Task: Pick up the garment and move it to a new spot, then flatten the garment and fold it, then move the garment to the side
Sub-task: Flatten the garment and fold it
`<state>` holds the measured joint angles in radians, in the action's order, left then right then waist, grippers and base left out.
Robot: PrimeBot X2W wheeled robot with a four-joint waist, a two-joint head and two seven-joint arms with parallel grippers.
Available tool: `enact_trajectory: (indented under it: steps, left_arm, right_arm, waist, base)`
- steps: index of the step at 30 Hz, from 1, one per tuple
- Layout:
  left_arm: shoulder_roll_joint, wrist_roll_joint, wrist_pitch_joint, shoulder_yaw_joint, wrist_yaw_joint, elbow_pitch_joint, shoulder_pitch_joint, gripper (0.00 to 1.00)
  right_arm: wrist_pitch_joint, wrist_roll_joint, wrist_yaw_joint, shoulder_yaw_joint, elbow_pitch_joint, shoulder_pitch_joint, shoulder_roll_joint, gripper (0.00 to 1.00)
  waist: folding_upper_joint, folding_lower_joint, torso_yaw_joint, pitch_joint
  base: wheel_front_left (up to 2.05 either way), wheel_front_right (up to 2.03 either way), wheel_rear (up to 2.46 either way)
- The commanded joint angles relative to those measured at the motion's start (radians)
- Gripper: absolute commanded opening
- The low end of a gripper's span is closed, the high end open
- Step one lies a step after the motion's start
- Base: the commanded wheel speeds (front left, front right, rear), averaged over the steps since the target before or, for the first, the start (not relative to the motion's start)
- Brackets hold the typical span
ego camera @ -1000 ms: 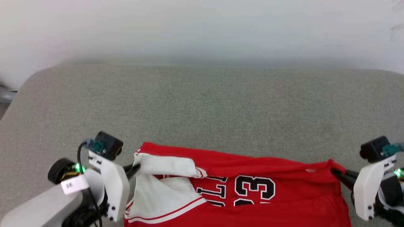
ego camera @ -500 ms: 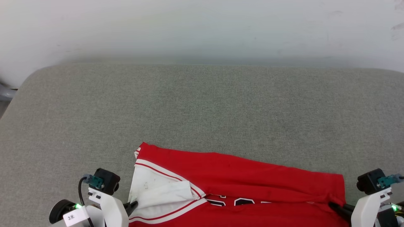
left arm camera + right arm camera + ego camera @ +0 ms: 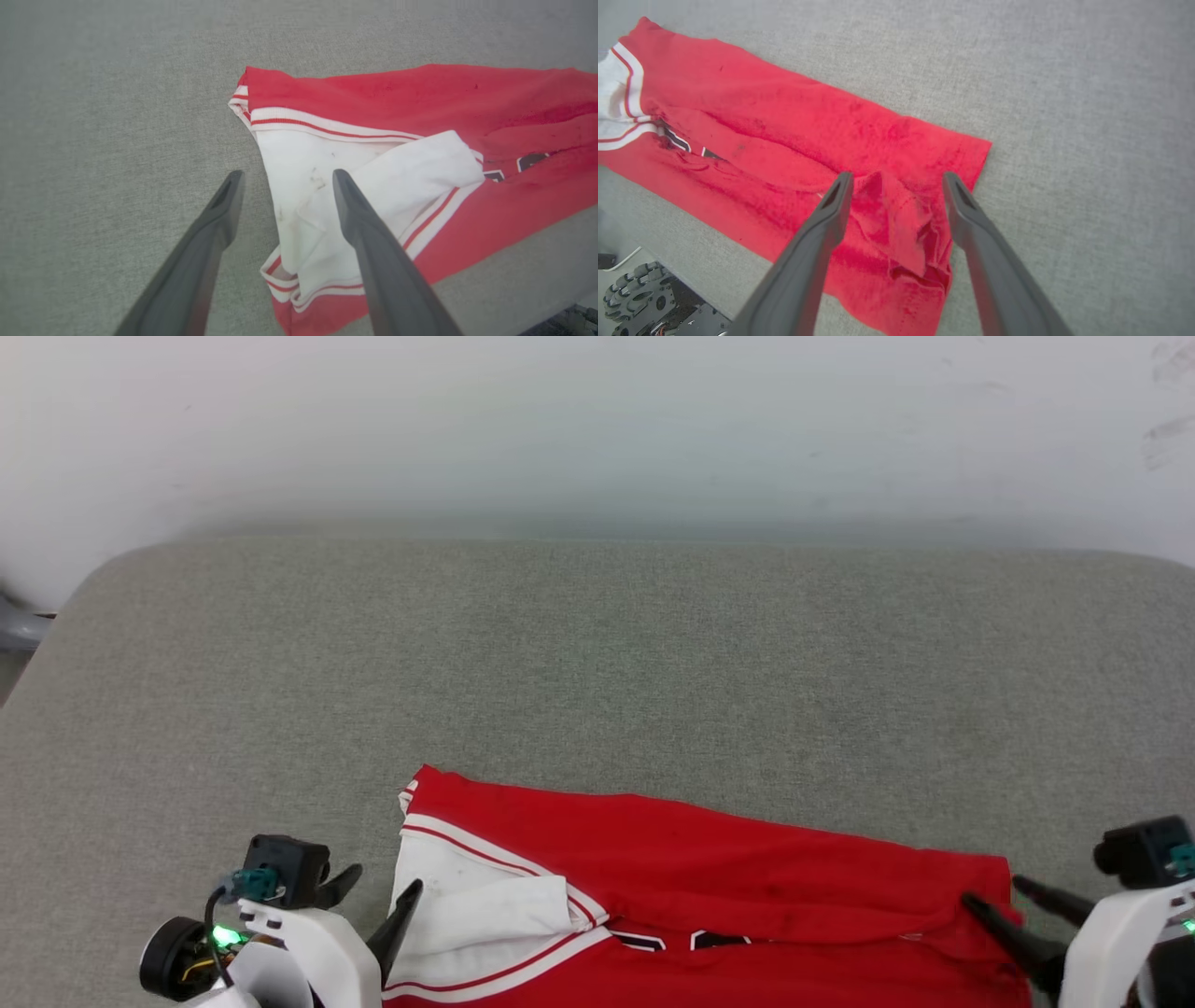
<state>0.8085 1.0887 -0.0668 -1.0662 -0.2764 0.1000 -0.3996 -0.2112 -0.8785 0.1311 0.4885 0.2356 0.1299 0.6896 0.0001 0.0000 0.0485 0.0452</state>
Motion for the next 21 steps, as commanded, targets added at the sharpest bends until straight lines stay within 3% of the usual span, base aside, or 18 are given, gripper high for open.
enact_trajectory:
  steps: [1,10,16,21]
  left_arm:
    - [-0.005,-0.011,-0.030,0.009,-0.019,-0.002,0.019,1.00]
    - [-0.032,-0.097,-0.183,0.076,-0.138,-0.025,0.055,1.00]
    - [-0.074,-0.180,-0.199,0.153,-0.183,-0.043,0.079,1.00]
    - [-0.128,-0.295,-0.200,0.280,-0.188,-0.068,0.133,1.00]
  right_arm:
    - [0.005,-0.004,-0.001,-0.021,-0.018,-0.014,0.017,1.00]
    - [-0.086,-0.089,-0.001,-0.143,-0.063,-0.035,0.084,1.00]
    - [-0.217,-0.169,-0.001,-0.154,-0.046,-0.036,0.111,1.00]
    - [-0.302,-0.218,-0.001,-0.156,-0.003,-0.020,0.095,1.00]
  waist:
    - [-0.0001,0.0000,0.002,-0.005]
    - [-0.0001,0.0000,0.011,-0.010]
    - [-0.0001,0.0000,0.028,0.005]
    - [-0.0001,0.0000,0.051,0.029]
  base:
    - [0.00,0.00,0.00]
    - [0.00,0.00,0.00]
    - [0.00,0.00,0.00]
    - [0.00,0.00,0.00]
